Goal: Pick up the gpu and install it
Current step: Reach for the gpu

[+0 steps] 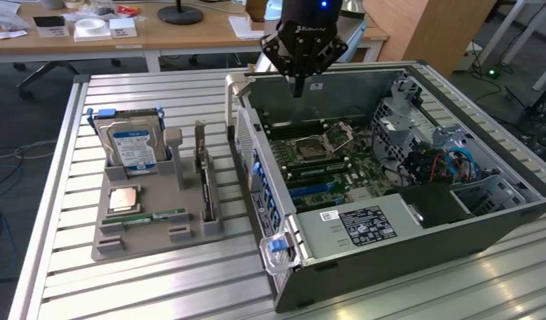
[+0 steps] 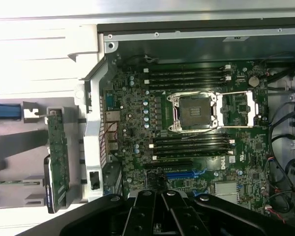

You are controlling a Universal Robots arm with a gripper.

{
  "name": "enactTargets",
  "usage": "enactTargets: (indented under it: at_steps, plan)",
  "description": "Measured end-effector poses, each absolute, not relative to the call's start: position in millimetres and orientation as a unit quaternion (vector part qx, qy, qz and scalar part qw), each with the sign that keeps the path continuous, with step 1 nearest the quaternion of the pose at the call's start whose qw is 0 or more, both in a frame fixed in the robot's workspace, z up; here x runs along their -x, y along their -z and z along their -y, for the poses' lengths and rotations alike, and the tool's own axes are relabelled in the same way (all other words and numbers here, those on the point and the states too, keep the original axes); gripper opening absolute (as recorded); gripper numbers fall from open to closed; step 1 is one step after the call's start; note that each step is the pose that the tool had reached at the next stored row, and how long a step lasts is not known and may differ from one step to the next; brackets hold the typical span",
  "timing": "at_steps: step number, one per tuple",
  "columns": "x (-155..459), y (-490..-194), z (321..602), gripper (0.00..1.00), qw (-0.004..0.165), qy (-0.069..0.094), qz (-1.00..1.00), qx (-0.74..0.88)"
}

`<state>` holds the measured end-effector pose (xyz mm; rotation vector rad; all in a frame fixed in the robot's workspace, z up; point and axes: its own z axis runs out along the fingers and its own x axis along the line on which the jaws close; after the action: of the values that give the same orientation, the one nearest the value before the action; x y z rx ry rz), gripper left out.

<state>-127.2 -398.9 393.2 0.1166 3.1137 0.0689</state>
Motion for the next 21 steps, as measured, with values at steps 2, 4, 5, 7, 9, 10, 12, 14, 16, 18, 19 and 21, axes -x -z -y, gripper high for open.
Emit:
enactTargets:
  at_steps: [2,4,5,7,9,10,12,14,16,18,19,21]
  plan:
    - [130.0,-393.2,398.8,0.11,0.012,-0.022,-0.999,-0.037]
    - [132.6,-393.2,398.9,0.11,0.013,-0.022,-0.999,-0.037]
    - [133.8,-393.2,398.8,0.11,0.012,-0.022,-0.999,-0.037]
    - [136.4,-393.1,398.9,0.11,0.012,-0.022,-0.999,-0.037]
    - [139.2,-393.1,398.9,0.11,0.012,-0.022,-0.999,-0.037]
    - [140.6,-393.1,398.8,0.11,0.013,-0.022,-0.999,-0.037]
    - [143.1,-393.1,398.8,0.11,0.012,-0.022,-0.999,-0.037]
    - [145.5,-393.1,398.8,0.11,0.012,-0.022,-0.999,-0.037]
    - [147.7,-393.1,398.8,0.11,0.012,-0.022,-0.999,-0.037]
    - [150.5,-393.1,398.8,0.11,0.013,-0.022,-0.999,-0.037]
    - [151.8,-393.1,398.8,0.11,0.013,-0.022,-0.999,-0.037]
    - [154.1,-393.1,398.8,0.11,0.013,-0.022,-0.999,-0.037]
